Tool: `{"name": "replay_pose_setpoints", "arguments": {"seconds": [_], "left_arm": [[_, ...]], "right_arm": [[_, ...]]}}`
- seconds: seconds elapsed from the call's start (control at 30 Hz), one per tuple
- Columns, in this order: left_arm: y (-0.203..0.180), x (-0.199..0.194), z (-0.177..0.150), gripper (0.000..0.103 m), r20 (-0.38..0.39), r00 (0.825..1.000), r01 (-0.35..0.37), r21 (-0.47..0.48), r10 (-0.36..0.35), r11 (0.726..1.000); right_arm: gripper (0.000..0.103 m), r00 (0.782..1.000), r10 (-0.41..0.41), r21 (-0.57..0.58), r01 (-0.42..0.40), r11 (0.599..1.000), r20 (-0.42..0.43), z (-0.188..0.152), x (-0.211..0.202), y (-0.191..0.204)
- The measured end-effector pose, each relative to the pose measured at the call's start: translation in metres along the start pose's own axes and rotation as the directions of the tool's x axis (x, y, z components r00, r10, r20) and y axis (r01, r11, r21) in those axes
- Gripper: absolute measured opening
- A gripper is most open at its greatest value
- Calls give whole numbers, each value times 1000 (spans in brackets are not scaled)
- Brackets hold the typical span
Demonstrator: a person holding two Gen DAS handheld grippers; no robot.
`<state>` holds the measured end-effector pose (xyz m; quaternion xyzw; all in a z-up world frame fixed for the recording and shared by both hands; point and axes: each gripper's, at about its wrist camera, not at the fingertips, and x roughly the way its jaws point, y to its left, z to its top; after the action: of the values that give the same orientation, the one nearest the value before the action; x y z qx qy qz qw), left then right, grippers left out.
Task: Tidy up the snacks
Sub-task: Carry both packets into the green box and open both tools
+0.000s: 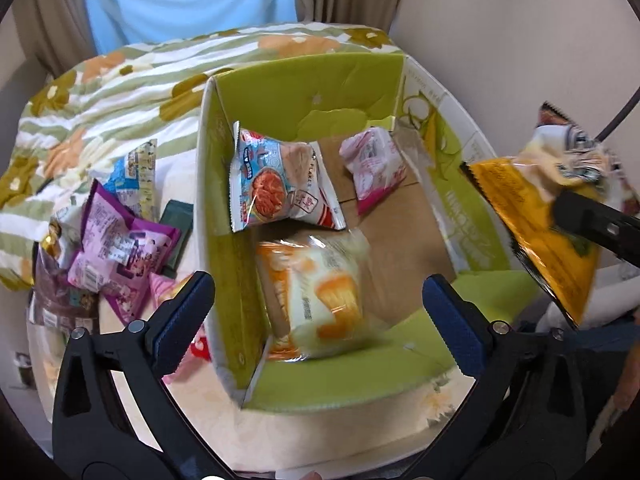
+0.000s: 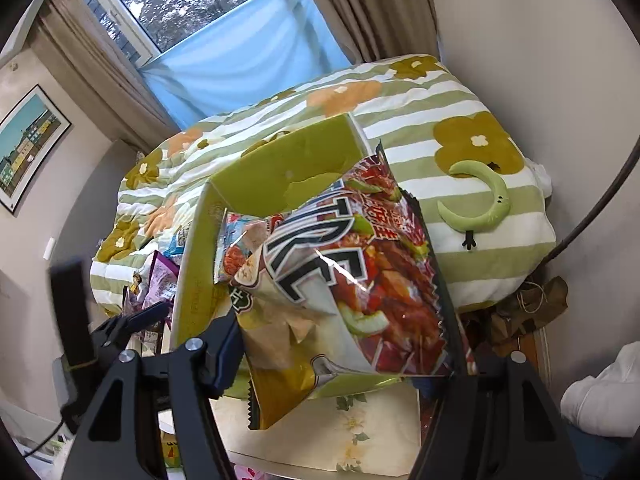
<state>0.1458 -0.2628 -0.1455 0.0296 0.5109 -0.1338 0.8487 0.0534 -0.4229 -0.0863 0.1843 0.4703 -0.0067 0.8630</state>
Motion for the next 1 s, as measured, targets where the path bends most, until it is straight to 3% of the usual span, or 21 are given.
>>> {"name": "replay_pose_setpoints", "arguments": {"seconds": [0.6, 0.7, 0.8, 1.0], "left_arm": [[57, -28, -16, 103, 12, 1000, -10, -99, 11, 995], [61, -25, -17, 103, 5, 1000, -7, -111, 8, 994], [61, -21, -19, 103, -8, 1000, -13, -107, 13, 994], [56, -21, -26, 103, -8, 1000, -16, -102, 16, 995]], "right_arm": [[65, 980, -76, -183, 42, 982, -182, 12, 80, 47], [74, 978, -89, -181, 55, 982, -186, 9, 86, 48], [102, 979, -146, -185, 118, 976, -144, 3, 87, 43], [102, 983, -172, -208, 154, 966, -71, -18, 73, 33]]}}
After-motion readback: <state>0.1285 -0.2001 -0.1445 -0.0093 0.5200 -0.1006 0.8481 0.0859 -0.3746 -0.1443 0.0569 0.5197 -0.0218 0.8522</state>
